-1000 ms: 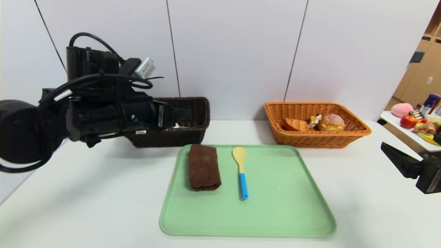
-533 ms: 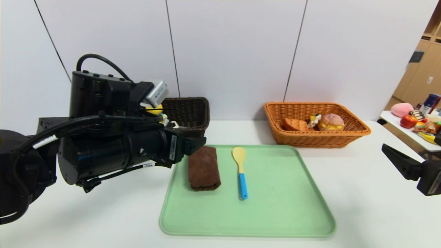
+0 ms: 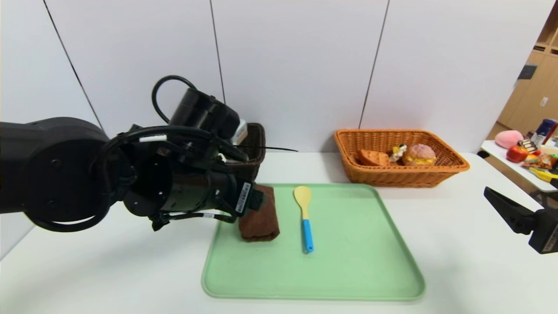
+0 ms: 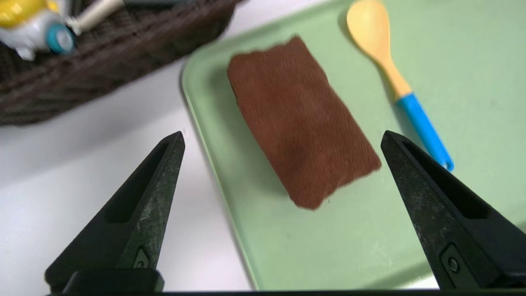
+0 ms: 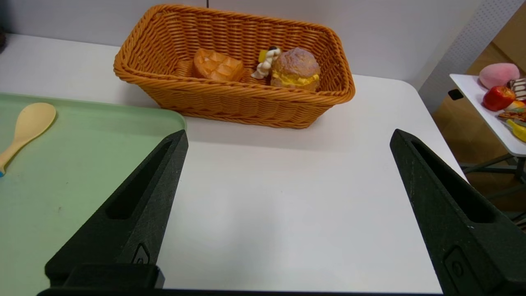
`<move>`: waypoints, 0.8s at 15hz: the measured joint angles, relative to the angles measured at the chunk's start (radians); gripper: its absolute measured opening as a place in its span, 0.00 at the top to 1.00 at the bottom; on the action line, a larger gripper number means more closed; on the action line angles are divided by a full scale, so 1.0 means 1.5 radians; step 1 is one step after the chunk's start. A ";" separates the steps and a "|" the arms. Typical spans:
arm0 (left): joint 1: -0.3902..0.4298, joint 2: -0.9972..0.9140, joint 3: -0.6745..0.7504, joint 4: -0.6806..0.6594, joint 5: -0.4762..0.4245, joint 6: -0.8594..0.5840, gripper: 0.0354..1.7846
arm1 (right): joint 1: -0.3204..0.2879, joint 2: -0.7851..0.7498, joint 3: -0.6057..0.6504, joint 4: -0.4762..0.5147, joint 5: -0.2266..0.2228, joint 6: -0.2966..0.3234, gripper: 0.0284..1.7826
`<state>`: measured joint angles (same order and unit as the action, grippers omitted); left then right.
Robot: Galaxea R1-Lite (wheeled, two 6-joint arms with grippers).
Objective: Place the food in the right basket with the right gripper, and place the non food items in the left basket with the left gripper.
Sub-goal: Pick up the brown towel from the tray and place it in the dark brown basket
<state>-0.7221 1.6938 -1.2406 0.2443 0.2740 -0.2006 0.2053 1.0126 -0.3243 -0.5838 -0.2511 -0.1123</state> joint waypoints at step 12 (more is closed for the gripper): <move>0.002 0.173 -0.031 -0.068 0.008 -0.075 0.06 | 0.000 -0.004 0.010 0.001 0.003 0.001 0.05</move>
<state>-0.7187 1.9532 -1.2872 0.1419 0.2862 -0.3126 0.2053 1.0072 -0.3098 -0.5826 -0.2468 -0.1111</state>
